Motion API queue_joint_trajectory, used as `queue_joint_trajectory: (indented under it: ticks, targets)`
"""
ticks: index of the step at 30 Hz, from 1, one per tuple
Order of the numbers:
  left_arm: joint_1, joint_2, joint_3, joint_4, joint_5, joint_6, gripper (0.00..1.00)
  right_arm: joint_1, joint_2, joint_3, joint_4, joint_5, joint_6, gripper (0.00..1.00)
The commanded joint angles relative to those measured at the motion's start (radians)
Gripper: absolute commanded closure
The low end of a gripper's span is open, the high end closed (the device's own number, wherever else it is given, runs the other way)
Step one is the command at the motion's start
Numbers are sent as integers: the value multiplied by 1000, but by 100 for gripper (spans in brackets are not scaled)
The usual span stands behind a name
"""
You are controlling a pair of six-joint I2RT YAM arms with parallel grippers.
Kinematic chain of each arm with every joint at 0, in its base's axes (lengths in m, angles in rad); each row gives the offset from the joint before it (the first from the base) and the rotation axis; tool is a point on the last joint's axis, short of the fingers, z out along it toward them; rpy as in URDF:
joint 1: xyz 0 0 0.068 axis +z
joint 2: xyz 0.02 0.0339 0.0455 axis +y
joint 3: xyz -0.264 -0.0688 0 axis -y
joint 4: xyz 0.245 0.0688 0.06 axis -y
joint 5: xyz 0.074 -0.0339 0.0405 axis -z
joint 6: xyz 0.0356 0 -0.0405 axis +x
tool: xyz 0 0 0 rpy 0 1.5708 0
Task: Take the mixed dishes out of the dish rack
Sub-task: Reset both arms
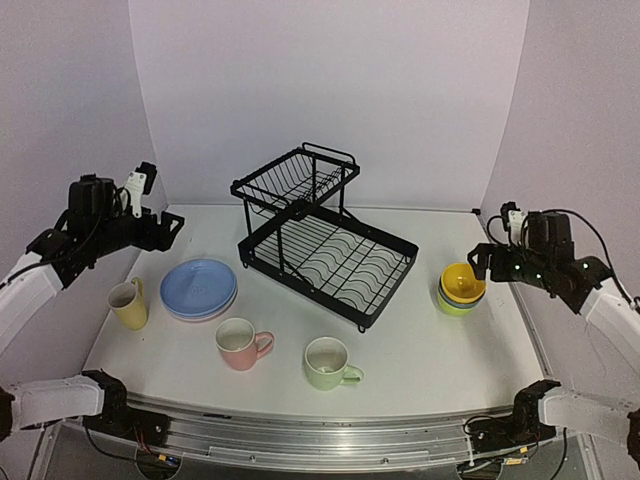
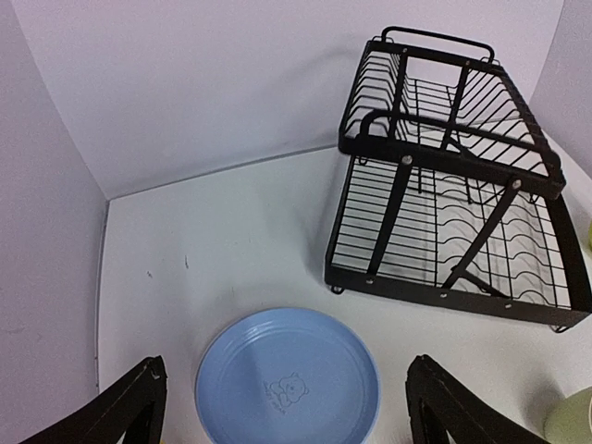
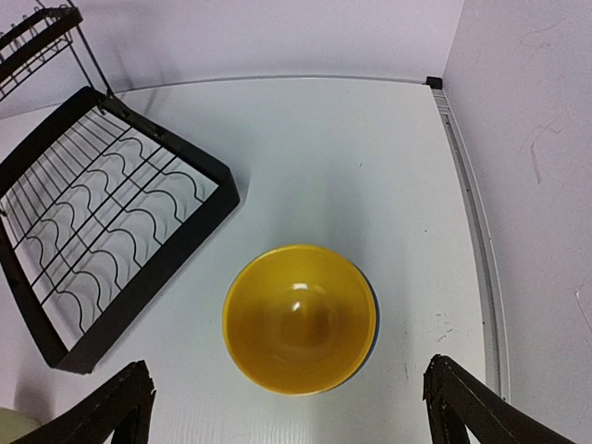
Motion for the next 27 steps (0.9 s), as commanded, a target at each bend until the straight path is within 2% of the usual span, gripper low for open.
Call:
queue_joint_trajectory:
  ticks: [1, 5, 13, 18, 27]
  targets:
    - [33, -132, -143, 110, -28, -45, 7, -1, -132, -123, 55, -64, -87, 2]
    - [48, -229, -229, 132, -39, -46, 2, -2, -252, -242, 63, -58, -143, 2]
    - [134, -325, -389, 229, -25, -86, 0, -2, -408, -371, 66, -20, -69, 2]
    - [171, -338, -430, 231, 54, -58, 0, -1, -445, -437, 67, 33, -78, 2]
    - [187, -281, -438, 253, 65, 23, 0, -2, -489, -479, 88, 32, -95, 2]
